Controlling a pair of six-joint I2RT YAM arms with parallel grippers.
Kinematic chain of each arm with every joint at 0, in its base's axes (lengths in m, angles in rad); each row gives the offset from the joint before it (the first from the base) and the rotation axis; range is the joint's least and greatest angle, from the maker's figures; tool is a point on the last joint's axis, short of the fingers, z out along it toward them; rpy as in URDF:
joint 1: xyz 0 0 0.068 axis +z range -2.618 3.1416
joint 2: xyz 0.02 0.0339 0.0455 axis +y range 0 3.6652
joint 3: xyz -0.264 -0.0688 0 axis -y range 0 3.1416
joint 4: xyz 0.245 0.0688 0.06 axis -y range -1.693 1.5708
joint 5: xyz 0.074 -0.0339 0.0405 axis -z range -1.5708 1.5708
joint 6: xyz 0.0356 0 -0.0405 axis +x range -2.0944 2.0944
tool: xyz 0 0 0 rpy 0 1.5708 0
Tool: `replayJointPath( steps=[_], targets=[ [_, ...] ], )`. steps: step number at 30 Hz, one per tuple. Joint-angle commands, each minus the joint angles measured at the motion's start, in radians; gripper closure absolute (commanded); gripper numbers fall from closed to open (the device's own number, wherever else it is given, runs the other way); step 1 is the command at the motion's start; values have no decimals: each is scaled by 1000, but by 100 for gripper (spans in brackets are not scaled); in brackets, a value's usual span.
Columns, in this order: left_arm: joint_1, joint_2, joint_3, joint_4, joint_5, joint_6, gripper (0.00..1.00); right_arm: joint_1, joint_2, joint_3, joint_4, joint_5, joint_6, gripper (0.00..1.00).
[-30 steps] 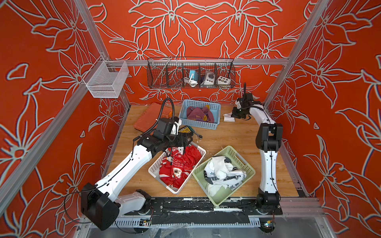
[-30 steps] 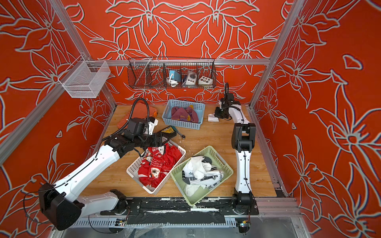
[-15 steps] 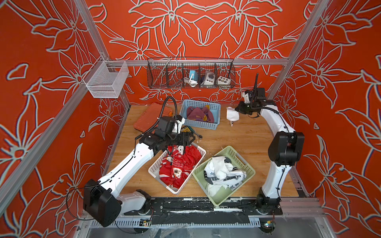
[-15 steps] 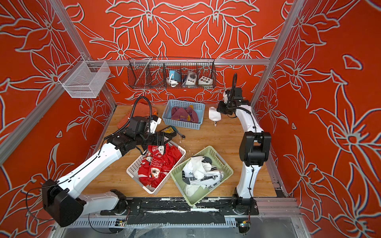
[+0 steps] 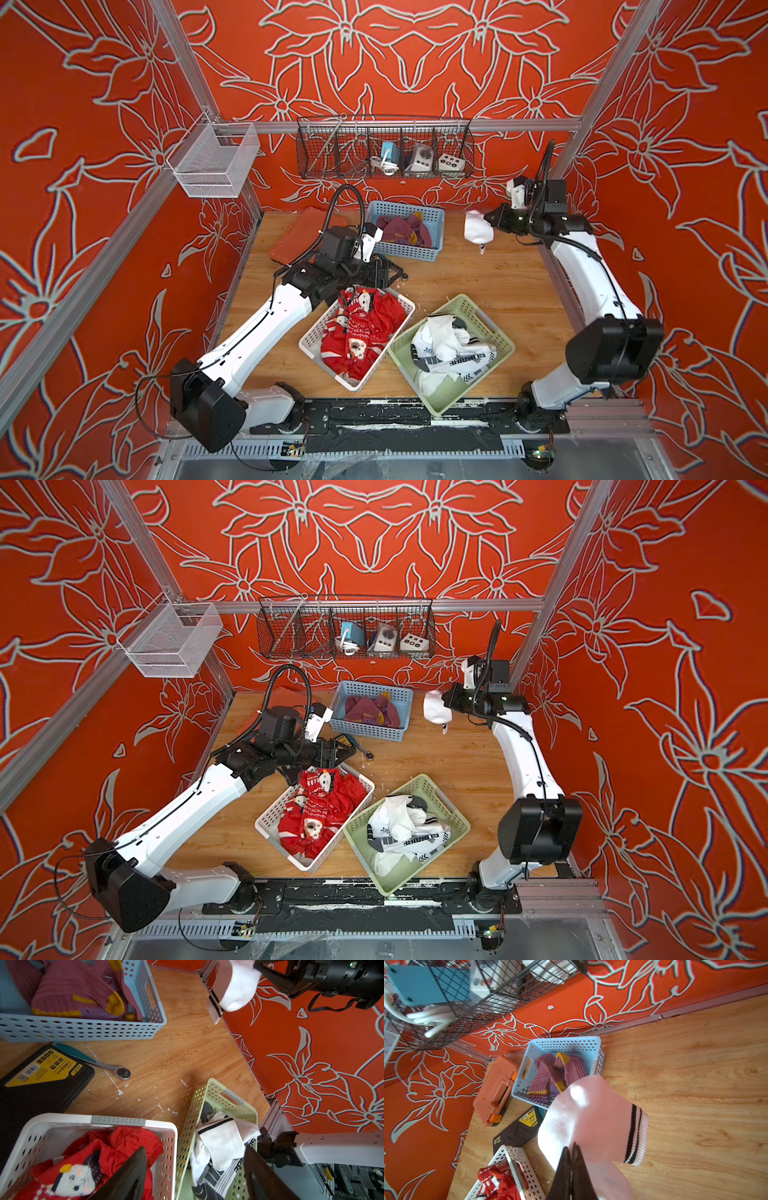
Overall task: Sort the socks into the basket by color
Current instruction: Place the sock in the bin.
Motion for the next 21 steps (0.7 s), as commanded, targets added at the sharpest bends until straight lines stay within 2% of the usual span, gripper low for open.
replayJointPath(
  steps=[1, 8, 21],
  targets=[
    [-11, -5, 22, 3, 16, 24, 30, 11, -112, -62, 7, -21, 26, 100],
    [-64, 12, 22, 2, 7, 8, 33, 19, -309, -177, -49, -43, 45, 100],
    [-237, 39, 88, 17, -69, -80, 29, 72, -621, -319, -252, -86, 91, 100]
  ],
)
